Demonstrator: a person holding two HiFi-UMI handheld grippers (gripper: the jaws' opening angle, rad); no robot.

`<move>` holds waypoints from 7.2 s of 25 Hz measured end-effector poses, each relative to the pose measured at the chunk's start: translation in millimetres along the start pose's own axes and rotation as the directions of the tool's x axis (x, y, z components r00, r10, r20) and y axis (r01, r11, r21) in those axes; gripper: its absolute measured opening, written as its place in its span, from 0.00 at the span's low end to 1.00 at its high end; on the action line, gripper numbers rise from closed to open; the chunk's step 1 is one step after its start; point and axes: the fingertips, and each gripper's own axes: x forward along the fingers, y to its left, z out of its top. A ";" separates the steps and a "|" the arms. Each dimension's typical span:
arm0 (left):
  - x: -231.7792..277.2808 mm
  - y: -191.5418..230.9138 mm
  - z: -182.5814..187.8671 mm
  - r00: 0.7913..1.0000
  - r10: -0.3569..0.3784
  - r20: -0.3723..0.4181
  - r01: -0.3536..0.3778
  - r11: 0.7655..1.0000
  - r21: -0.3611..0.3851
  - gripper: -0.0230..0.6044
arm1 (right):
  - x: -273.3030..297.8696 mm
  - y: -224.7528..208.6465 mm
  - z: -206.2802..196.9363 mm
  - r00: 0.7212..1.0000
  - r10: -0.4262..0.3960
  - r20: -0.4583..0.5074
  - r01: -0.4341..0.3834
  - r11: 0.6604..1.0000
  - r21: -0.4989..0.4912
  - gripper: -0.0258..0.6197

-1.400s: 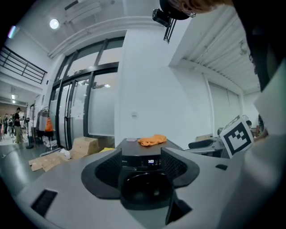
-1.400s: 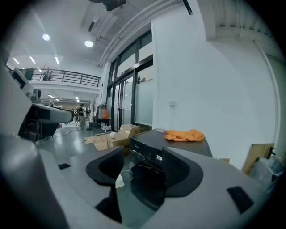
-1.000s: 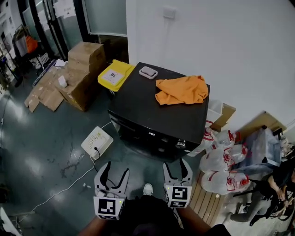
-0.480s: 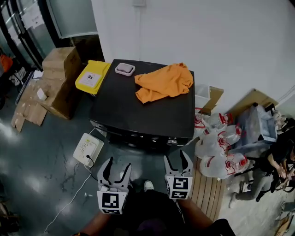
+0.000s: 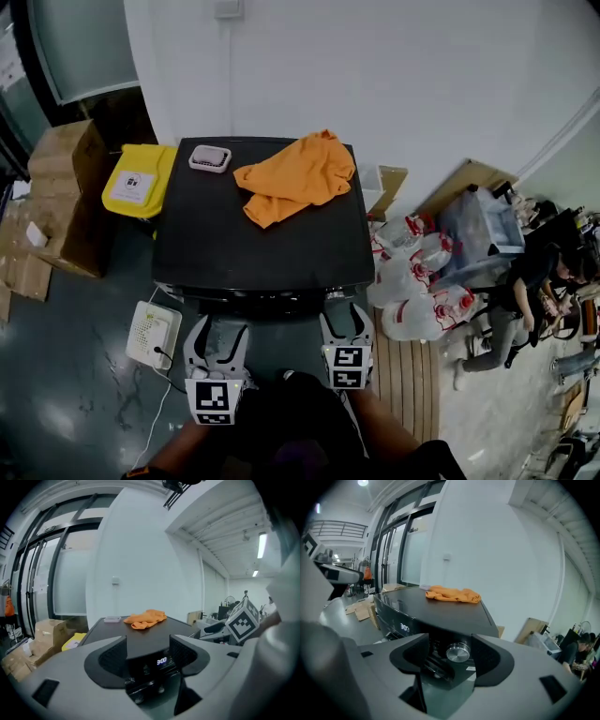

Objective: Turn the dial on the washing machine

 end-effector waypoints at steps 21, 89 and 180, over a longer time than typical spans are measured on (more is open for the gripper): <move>31.9 -2.4 -26.8 0.984 0.142 -0.110 -0.141 0.990 0.013 0.47 | 73.2 -20.9 -58.5 0.989 0.048 -0.140 -0.055 0.997 -0.046 0.50; 40.3 11.8 -48.9 0.979 0.113 -0.172 -0.131 0.987 -0.095 0.47 | 76.5 -21.7 -58.6 0.993 0.040 -0.112 -0.040 0.999 0.007 0.49; 45.5 -12.3 -60.8 0.980 0.047 -0.191 -0.071 0.990 -0.121 0.47 | 76.0 -34.0 -64.8 0.971 0.224 -0.081 -0.185 0.925 0.332 0.44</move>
